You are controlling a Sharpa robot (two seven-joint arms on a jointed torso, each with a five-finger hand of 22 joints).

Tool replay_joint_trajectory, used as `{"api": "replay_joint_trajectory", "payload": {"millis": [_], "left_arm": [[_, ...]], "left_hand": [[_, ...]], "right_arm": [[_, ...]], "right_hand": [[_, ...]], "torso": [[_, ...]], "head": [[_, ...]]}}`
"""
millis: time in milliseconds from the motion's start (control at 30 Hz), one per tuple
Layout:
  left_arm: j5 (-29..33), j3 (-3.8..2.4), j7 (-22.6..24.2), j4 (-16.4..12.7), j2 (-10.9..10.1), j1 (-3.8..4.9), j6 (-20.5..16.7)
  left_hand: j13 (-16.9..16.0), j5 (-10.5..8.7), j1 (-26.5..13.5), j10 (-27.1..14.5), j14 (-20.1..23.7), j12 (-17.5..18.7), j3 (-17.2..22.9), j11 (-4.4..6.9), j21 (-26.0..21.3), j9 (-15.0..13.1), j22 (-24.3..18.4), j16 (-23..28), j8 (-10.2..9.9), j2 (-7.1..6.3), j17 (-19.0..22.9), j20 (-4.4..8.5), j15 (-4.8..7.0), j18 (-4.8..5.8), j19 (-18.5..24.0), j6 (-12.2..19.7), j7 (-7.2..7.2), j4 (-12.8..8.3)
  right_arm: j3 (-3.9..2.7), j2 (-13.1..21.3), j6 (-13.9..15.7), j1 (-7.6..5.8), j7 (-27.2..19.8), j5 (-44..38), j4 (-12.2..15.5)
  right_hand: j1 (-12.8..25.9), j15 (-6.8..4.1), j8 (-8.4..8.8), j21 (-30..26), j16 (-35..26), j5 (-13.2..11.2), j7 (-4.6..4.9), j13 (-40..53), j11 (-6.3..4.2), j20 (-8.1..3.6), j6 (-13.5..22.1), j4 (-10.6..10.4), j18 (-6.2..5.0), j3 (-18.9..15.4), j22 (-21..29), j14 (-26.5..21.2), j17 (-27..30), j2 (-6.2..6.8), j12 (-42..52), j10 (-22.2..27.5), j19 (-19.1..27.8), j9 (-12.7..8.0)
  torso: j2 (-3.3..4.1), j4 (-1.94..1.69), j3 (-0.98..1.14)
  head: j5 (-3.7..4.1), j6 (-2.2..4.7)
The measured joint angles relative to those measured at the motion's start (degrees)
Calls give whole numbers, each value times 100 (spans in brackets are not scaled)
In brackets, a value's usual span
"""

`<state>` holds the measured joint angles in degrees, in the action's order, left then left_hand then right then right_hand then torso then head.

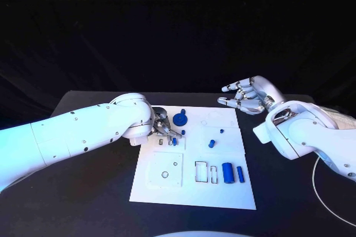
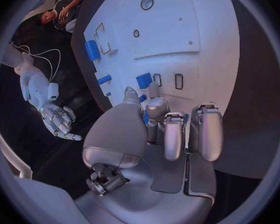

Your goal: Assemble the parts on the task board

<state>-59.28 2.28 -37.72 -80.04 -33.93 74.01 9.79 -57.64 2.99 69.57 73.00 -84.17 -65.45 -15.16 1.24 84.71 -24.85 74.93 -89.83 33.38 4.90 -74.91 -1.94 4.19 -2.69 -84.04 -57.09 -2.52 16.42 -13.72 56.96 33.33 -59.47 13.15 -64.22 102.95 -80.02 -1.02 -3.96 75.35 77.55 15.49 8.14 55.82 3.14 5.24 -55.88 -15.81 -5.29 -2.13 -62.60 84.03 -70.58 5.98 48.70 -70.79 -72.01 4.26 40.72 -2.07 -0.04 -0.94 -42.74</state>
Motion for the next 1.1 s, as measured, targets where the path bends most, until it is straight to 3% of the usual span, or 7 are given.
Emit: {"api": "replay_joint_trajectory", "payload": {"millis": [100, 267, 1100], "left_arm": [[-22, 0, -6, -4, 17, 0, 54], [-56, 0, -14, -5, 51, -3, 110], [-146, -1, -29, 106, 185, -18, 263]], "left_hand": [[-9, 0, 24, 0, 0, 0, 0, 0, 0, -17, 0, 0, 21, 22, 0, 0, 0, 0, 0, 21, -20, 0], [-57, 201, 107, 0, 0, -25, 24, 0, 0, -94, -1, 0, 78, 45, 0, 0, 0, 0, 0, 73, -10, -24], [-112, 250, 175, 43, 21, -66, 56, 3, -1, -164, -1, 0, 120, 68, -3, -1, 20, -1, 0, 72, -10, -22]], "right_arm": [[0, -1, -8, 0, -1, 7, -15], [0, -6, -14, 0, -4, 19, -34], [1, -62, 19, 23, -91, 89, -11]], "right_hand": [[0, 0, 0, 0, 0, 0, 0, 0, 0, 0, 0, 0, 0, 0, 0, 0, 0, 0, 0, 0, 0, 0], [-33, 0, 0, 0, 0, 28, 0, -7, 0, 0, 0, 0, 0, 0, 0, 0, -1, -33, 0, 0, 0, -1], [-90, 0, 0, -23, 0, 171, 0, -29, 2, 0, 0, 16, 0, -15, -1, 0, -26, -91, 0, -2, 0, -1]], "torso": [[1, 0, 0], [1, 1, 0], [14, 0, 3]], "head": [[-5, -4], [-7, -10], [-32, -71]]}}
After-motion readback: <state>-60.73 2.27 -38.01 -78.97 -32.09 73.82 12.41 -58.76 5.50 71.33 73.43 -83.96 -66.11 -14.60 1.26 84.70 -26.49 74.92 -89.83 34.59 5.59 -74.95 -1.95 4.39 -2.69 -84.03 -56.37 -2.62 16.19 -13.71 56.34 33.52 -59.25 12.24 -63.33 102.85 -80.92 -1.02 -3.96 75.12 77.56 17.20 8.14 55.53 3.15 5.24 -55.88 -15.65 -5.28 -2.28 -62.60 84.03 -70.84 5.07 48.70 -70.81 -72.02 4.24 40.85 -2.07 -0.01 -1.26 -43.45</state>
